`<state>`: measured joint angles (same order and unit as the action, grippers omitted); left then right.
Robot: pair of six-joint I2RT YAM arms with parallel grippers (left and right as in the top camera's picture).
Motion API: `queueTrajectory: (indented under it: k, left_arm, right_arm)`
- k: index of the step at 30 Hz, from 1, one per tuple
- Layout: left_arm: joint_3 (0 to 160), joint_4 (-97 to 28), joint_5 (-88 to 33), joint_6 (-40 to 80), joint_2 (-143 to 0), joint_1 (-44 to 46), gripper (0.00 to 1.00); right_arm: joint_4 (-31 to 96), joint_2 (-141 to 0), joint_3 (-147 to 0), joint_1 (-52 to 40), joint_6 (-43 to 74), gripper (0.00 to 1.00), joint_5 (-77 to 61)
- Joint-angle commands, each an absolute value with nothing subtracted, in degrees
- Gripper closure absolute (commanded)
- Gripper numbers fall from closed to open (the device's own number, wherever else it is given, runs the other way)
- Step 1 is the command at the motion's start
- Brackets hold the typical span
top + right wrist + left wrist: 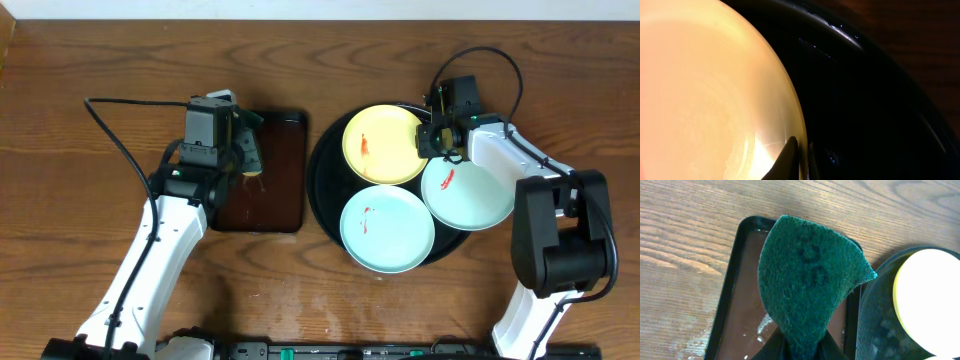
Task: Clean dirty plates on tray and stack at the side
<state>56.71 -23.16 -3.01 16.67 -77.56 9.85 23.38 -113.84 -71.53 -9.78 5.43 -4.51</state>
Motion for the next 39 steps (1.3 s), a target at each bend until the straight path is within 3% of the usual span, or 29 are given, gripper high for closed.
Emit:
queueTrajectory:
  k: [1,19,29,32,34,38,39]
  left_arm:
    - [55.75,-23.07,-2.37,16.99,-77.25,9.72,0.92]
    - [52.40,-19.64,-8.60,20.69,-91.00,9.72,0.92]
    - [52.38,-19.14,-8.56,20.67,-91.00,9.72,0.83]
    - [52.12,-19.14,-8.56,20.67,-91.02,9.72,0.83]
    - [51.83,-19.14,-8.56,20.67,-91.02,9.72,0.93]
    - [51.81,-18.70,-8.56,20.67,-91.02,9.72,0.92]
    - [51.81,-18.61,-8.54,20.67,-91.02,9.72,0.79]
  right_arm:
    - [23.40,-112.55,-72.10,-10.17,5.06,0.93,-4.93]
    - [23.44,-112.55,-72.10,-10.17,5.06,0.93,-4.93]
    - [23.42,-112.55,-72.10,-10.17,5.06,0.93,-4.93]
    - [23.44,-112.55,-72.10,-10.17,5.06,0.93,-4.93]
    - [23.44,-112.55,-72.10,-10.17,5.06,0.93,-4.93]
    - [23.44,-112.55,-72.10,-10.17,5.06,0.93,-4.95]
    - [23.44,-112.55,-72.10,-10.17,5.06,0.93,-4.93]
